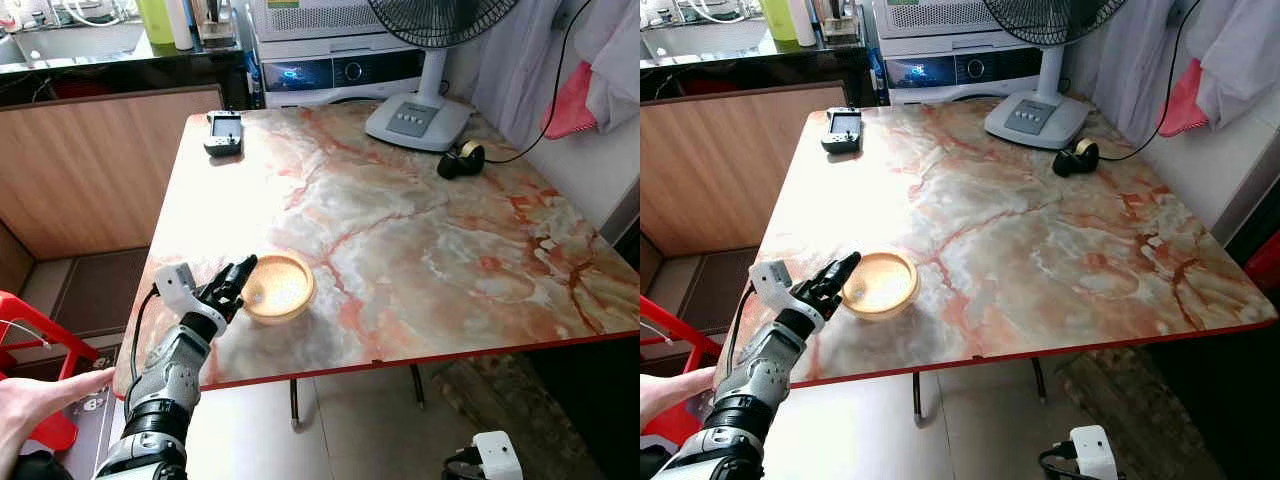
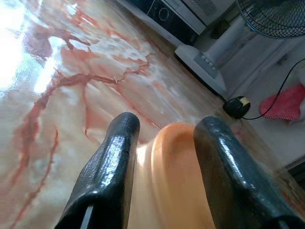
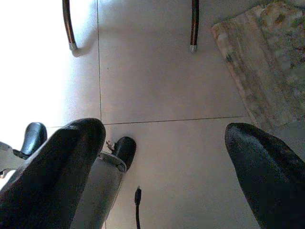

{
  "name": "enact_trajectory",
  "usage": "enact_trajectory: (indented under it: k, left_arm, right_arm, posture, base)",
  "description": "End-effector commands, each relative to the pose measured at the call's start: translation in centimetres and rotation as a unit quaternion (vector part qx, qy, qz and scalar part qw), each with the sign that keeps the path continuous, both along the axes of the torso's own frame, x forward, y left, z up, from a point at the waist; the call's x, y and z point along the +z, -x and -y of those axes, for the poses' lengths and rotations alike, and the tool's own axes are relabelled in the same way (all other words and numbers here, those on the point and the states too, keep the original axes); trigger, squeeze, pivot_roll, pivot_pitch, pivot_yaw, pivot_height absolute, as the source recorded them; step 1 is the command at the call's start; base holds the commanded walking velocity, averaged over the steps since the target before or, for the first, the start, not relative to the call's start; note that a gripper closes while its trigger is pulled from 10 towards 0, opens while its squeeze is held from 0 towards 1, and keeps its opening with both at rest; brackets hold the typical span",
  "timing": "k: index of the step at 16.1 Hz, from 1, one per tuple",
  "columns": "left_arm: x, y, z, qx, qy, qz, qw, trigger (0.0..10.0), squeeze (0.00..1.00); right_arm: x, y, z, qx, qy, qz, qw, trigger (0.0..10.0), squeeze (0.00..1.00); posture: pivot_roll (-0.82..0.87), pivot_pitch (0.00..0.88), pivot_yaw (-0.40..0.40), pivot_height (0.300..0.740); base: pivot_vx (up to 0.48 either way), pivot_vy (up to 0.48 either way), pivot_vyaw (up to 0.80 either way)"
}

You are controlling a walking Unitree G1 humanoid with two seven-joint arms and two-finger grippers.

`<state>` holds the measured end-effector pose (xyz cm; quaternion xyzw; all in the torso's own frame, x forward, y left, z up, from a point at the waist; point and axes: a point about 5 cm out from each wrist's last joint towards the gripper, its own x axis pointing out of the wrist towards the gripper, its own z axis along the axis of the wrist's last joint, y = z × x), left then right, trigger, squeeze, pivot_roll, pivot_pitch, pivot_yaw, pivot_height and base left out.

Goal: Restocking fridge

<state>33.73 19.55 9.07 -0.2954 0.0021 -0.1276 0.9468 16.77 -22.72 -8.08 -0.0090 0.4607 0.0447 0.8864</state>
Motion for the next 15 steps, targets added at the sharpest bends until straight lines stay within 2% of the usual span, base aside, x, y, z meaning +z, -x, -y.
enact_trajectory:
  k: [1, 2, 3, 4, 5, 7, 8, 9, 12, 13, 14, 15]
  left_arm:
    - [-0.28, 0.27, -0.17, 0.007, -0.001, -0.001, 1.000, 10.0, 0.61]
    - [-0.40, 0.32, -0.02, 0.005, 0.000, -0.003, 1.000, 10.0, 1.00]
    - [-0.49, 0.39, 0.14, 0.004, 0.010, -0.006, 1.000, 10.0, 0.93]
    - [-0.50, 0.42, 0.17, 0.003, 0.011, -0.007, 1.000, 10.0, 0.93]
    - [-0.52, 0.49, 0.23, 0.004, 0.015, -0.005, 1.000, 10.0, 0.00]
    - [-0.65, 0.71, 0.39, 0.000, 0.029, 0.000, 1.000, 10.0, 0.00]
    - [-0.76, 0.81, 0.39, 0.001, 0.033, -0.001, 0.999, 10.0, 0.88]
    - [-0.87, 0.87, 0.39, 0.002, 0.032, -0.002, 0.999, 10.0, 1.00]
    - [-0.77, 0.96, 0.43, 0.005, 0.061, 0.007, 0.998, 10.0, 1.00]
    - [-0.69, 0.95, 0.36, 0.007, 0.069, 0.009, 0.998, 10.0, 0.76]
    - [-0.68, 0.96, 0.43, 0.000, 0.081, 0.008, 0.997, 10.0, 0.00]
    - [-0.70, 0.97, 0.56, -0.007, 0.087, 0.008, 0.996, 10.0, 0.00]
  right_arm:
    - [0.11, -0.07, 0.24, 0.003, 0.004, 0.003, 1.000, 10.0, 0.00]
    - [0.11, -0.07, 0.24, 0.003, 0.003, 0.003, 1.000, 10.0, 0.00]
    - [0.11, -0.07, 0.24, 0.003, 0.003, 0.003, 1.000, 10.0, 0.00]
    - [0.11, -0.08, 0.25, 0.003, 0.003, 0.003, 1.000, 10.0, 0.00]
    - [0.11, -0.08, 0.24, 0.003, 0.003, 0.003, 1.000, 10.0, 0.00]
    - [0.12, -0.08, 0.25, 0.003, 0.004, 0.004, 1.000, 10.0, 0.00]
    - [0.12, -0.08, 0.26, 0.003, 0.004, 0.004, 1.000, 10.0, 0.00]
    - [0.12, -0.08, 0.27, 0.003, 0.004, 0.004, 1.000, 10.0, 0.00]
    - [0.13, -0.08, 0.27, 0.003, 0.003, 0.004, 1.000, 10.0, 0.00]
    - [0.12, -0.08, 0.26, 0.002, 0.002, 0.004, 1.000, 10.0, 0.00]
    - [0.12, -0.09, 0.25, 0.003, 0.002, 0.004, 1.000, 10.0, 0.00]
    - [0.12, -0.09, 0.24, 0.002, 0.002, 0.004, 1.000, 10.0, 0.00]
  posture:
    - [0.01, 0.000, -0.016, 0.740]
    - [0.01, 0.000, -0.017, 0.740]
    - [0.01, 0.000, -0.018, 0.740]
    - [0.01, 0.000, -0.018, 0.740]
    - [0.01, 0.000, -0.018, 0.740]
    - [0.01, 0.000, -0.018, 0.740]
    - [0.01, 0.000, -0.018, 0.740]
    - [0.01, 0.000, -0.019, 0.740]
    - [0.01, 0.000, -0.019, 0.740]
    - [0.01, 0.000, -0.019, 0.740]
    - [0.01, 0.000, -0.019, 0.740]
    - [0.01, 0.000, -0.020, 0.740]
  base:
    - [0.000, 0.000, 0.00]
    - [0.000, 0.000, 0.00]
    - [0.000, 0.000, 0.00]
    - [0.000, 0.000, 0.00]
    - [0.000, 0.000, 0.00]
    - [0.000, 0.000, 0.00]
    - [0.000, 0.000, 0.00]
    - [0.000, 0.000, 0.00]
    - [0.000, 0.000, 0.00]
    - [0.000, 0.000, 0.00]
    - [0.000, 0.000, 0.00]
    - [0.000, 0.000, 0.00]
